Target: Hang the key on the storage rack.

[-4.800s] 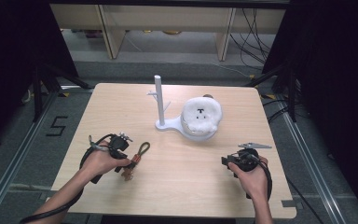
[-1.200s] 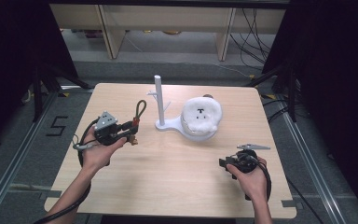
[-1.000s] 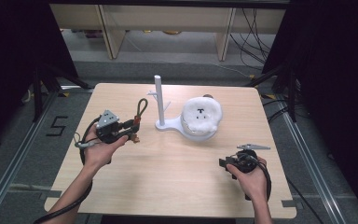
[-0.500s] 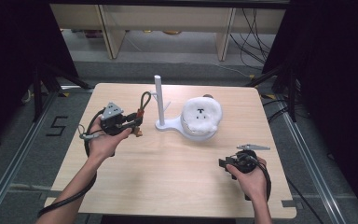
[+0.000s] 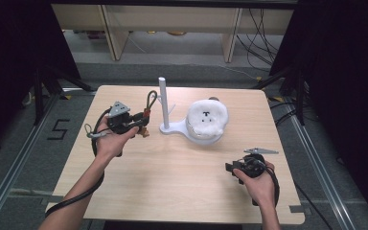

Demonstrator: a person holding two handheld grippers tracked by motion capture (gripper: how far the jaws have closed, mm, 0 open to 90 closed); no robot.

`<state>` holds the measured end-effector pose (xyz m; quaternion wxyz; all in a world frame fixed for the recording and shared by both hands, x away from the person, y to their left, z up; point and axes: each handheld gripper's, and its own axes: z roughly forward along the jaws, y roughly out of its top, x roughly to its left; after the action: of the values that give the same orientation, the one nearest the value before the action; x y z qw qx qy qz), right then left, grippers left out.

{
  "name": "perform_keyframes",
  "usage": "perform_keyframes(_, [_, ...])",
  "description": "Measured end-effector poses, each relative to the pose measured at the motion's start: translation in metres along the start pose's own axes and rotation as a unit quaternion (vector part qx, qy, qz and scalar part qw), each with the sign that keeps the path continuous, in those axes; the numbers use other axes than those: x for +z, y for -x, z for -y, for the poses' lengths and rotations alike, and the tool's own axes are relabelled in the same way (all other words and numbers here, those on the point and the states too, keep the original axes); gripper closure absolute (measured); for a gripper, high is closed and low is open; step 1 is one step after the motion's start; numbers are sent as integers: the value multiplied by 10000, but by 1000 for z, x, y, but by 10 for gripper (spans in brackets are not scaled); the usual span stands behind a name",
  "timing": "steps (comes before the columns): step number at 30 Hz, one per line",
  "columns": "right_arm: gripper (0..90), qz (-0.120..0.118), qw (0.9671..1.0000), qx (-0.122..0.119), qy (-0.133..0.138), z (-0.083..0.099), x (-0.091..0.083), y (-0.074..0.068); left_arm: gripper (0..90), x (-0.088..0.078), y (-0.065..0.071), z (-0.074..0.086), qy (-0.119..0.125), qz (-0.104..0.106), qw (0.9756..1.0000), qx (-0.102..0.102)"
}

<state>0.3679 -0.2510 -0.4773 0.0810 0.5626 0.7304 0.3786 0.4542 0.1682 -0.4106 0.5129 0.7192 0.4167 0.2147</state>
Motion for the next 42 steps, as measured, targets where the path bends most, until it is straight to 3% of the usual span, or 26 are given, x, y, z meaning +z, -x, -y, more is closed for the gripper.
perform_keyframes(10, [614,-43,9999,79,-49,0,-1,0,676,7,0,3,-31,9,10000,-59])
perform_keyframes(13, [613,-5,10000,-24,10,1,0,1,675,10,0,4,-70,2,10000,-65])
perform_keyframes(19, [611,-36,10000,-7,-6,1,0,1,675,15,-1,7,-111,-8,9999,-96])
perform_keyframes(22, [610,-23,9999,132,-86,1,-1,-1,675,17,-1,7,-131,-22,9999,-109])
perform_keyframes(26, [609,42,9999,104,-124,1,-2,-1,675,19,-2,7,-150,-30,9998,-96])
perform_keyframes(27, [609,8,10000,-50,-30,1,0,1,675,21,-1,8,-155,-42,9998,-104])
perform_keyframes(31, [609,34,10000,-39,-48,1,-1,1,675,23,-1,8,-171,-45,9998,-98])
perform_keyframes(33, [608,-18,9999,130,-91,1,-1,-1,675,25,-1,8,-173,-52,9998,-101])
perform_keyframes(34, [607,-23,10000,31,-7,1,0,1,674,26,-1,8,-185,-62,9997,-114])
perform_keyframes(39, [602,-9,10000,16,2,2,0,2,674,31,0,9,-220,-106,9997,-56])
perform_keyframes(40, [601,60,9998,-166,16,1,0,4,674,33,0,9,-222,-124,9997,-46])
perform_keyframes(41, [601,17,10000,-44,17,2,0,3,674,33,0,9,-222,-124,9997,-46])
perform_keyframes(42, [601,63,9998,-167,17,1,0,4,674,35,0,9,-227,-132,9997,-25])
